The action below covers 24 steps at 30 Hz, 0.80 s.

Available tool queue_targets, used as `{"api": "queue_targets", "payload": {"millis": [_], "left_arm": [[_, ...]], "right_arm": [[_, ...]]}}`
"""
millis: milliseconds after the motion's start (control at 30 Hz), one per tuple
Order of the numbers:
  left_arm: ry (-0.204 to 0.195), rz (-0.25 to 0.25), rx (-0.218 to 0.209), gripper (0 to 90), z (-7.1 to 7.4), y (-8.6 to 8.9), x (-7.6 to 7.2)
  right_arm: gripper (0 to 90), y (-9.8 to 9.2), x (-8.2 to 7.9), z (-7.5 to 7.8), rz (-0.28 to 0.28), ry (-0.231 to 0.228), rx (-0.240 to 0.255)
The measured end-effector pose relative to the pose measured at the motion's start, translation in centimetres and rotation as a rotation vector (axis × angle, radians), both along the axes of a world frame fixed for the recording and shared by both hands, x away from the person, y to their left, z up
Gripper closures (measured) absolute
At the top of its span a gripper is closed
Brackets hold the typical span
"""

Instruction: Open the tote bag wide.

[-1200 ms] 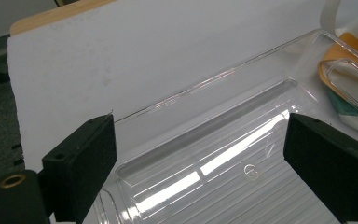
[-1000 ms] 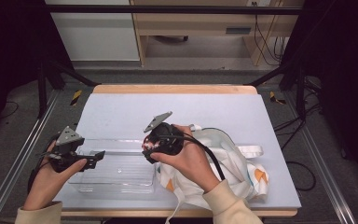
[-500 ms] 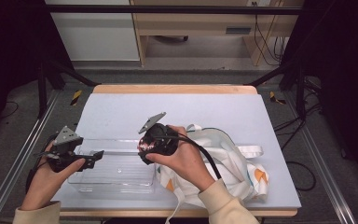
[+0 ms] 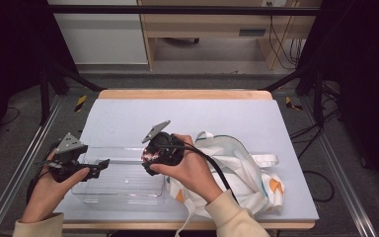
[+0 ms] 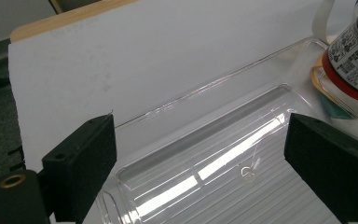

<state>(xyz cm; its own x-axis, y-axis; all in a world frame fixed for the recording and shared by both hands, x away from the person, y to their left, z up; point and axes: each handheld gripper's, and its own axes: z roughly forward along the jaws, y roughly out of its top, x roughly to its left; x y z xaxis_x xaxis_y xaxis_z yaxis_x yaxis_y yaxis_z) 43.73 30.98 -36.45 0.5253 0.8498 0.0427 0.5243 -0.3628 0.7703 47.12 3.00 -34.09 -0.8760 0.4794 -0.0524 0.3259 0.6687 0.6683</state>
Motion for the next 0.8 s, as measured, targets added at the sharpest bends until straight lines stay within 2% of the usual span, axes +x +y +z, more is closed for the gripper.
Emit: {"api": "queue_targets", "payload": {"millis": [300, 800], "left_arm": [[-0.001, 0.001, -0.002, 9.2, 0.1, 0.1, 0.0], [-0.002, 0.0, -0.001, 9.2, 0.1, 0.2, -0.1]], "right_arm": [[25.8, 0.9, -0.4, -0.2, 0.014, 0.001, -0.002], [25.8, 1.5, -0.2, -1.6, 0.023, 0.009, -0.046]]}}
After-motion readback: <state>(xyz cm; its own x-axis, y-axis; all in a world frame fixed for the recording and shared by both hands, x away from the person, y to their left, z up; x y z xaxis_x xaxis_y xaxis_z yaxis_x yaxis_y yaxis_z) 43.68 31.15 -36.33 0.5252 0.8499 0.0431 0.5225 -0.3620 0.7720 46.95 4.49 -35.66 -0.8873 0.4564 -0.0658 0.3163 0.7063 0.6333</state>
